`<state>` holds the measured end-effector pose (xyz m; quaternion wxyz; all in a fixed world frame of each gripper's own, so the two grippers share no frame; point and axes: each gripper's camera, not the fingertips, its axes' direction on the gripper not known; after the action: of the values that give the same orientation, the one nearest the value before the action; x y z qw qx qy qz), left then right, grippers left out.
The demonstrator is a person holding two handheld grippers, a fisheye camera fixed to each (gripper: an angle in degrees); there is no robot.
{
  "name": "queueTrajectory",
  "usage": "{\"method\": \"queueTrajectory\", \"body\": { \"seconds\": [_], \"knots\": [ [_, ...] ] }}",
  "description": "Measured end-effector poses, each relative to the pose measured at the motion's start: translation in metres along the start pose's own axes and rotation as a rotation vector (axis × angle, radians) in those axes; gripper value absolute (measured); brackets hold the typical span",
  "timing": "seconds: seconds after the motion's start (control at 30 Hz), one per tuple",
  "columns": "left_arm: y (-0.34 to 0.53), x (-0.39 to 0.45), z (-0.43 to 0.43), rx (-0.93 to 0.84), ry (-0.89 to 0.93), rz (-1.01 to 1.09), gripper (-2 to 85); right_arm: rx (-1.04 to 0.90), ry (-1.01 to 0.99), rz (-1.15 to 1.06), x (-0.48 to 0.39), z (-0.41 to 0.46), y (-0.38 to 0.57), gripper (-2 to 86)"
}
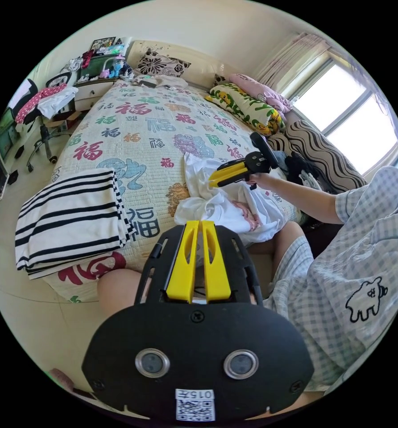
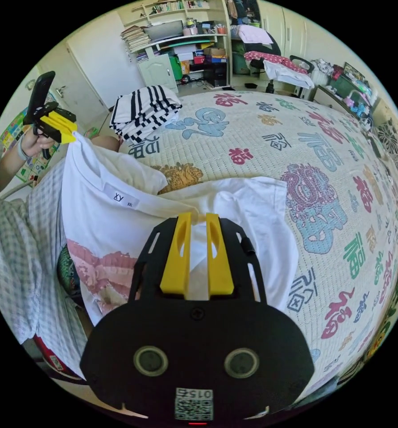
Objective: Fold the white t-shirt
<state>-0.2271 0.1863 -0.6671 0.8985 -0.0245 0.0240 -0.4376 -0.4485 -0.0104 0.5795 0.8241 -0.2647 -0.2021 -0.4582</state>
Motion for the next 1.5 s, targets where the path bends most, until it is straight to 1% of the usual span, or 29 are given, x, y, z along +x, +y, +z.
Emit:
{"method": "queueTrajectory", "body": {
  "seconds": [0.07,0.13,0.23,0.3,0.33,0.4,0.43,0.5,0.53,0.6,0.63,0.7,0.87,1.0,1.1,1.23,1.37,1.43,1.5],
  "knots": [
    [0.005,0.009,-0.004,0.008,0.012,-0.013,-0.4,-0.046,0.015,0.014,-0.004,0.002,-0.006,1.5],
    [0.01,0.02,-0.01,0.016,0.003,-0.013,-0.5,-0.065,-0.002,0.054,-0.005,-0.007,-0.007,0.5],
    [0.015,0.046,-0.027,0.058,-0.041,0.026,-0.5,-0.008,0.07,0.163,-0.007,-0.054,0.006,-0.2],
    [0.01,0.07,-0.048,0.159,-0.052,0.066,-0.5,0.115,0.126,0.284,-0.006,-0.12,0.028,-0.4],
    [0.006,0.076,-0.054,0.188,-0.051,0.081,-0.5,0.151,0.142,0.319,-0.007,-0.14,0.035,-0.5],
    [-0.016,0.111,-0.081,0.301,-0.096,0.181,-0.5,0.314,0.187,0.445,-0.013,-0.227,0.063,-0.5],
    [-0.023,0.121,-0.089,0.332,-0.104,0.207,-0.5,0.362,0.195,0.472,-0.017,-0.251,0.07,-0.5],
    [-0.044,0.163,-0.129,0.483,-0.113,0.304,-0.5,0.552,0.248,0.541,-0.043,-0.338,0.1,-0.5],
    [-0.048,0.174,-0.14,0.517,-0.112,0.33,-0.5,0.598,0.266,0.55,-0.052,-0.359,0.107,-0.5],
    [-0.054,0.221,-0.186,0.656,-0.12,0.424,-0.5,0.763,0.339,0.549,-0.096,-0.434,0.132,-0.5],
    [-0.054,0.234,-0.197,0.686,-0.128,0.45,-0.5,0.797,0.362,0.544,-0.109,-0.45,0.137,-0.5],
    [-0.042,0.285,-0.239,0.805,-0.174,0.544,-0.5,0.898,0.477,0.501,-0.164,-0.505,0.155,-0.5],
    [0.0,0.373,-0.302,0.986,-0.296,0.698,-0.5,1.023,0.734,0.417,-0.267,-0.575,0.182,-0.6],
    [0.033,0.424,-0.331,1.078,-0.358,0.783,-0.6,1.086,0.853,0.395,-0.322,-0.611,0.204,-0.6],
    [0.047,0.447,-0.341,1.114,-0.388,0.821,-0.6,1.112,0.9,0.396,-0.338,-0.629,0.215,-0.6],
    [0.047,0.463,-0.338,1.136,-0.434,0.844,-0.5,1.107,0.967,0.398,-0.338,-0.643,0.219,-0.7],
    [0.016,0.463,-0.313,1.118,-0.495,0.845,-0.5,1.022,1.065,0.422,-0.299,-0.649,0.208,-0.7],
    [-0.011,0.457,-0.293,1.075,-0.512,0.837,-0.5,0.954,1.072,0.45,-0.263,-0.648,0.201,-0.6],
    [-0.061,0.439,-0.252,0.976,-0.524,0.816,-0.5,0.855,1.037,0.507,-0.197,-0.637,0.193,-0.6]
  ]
}}
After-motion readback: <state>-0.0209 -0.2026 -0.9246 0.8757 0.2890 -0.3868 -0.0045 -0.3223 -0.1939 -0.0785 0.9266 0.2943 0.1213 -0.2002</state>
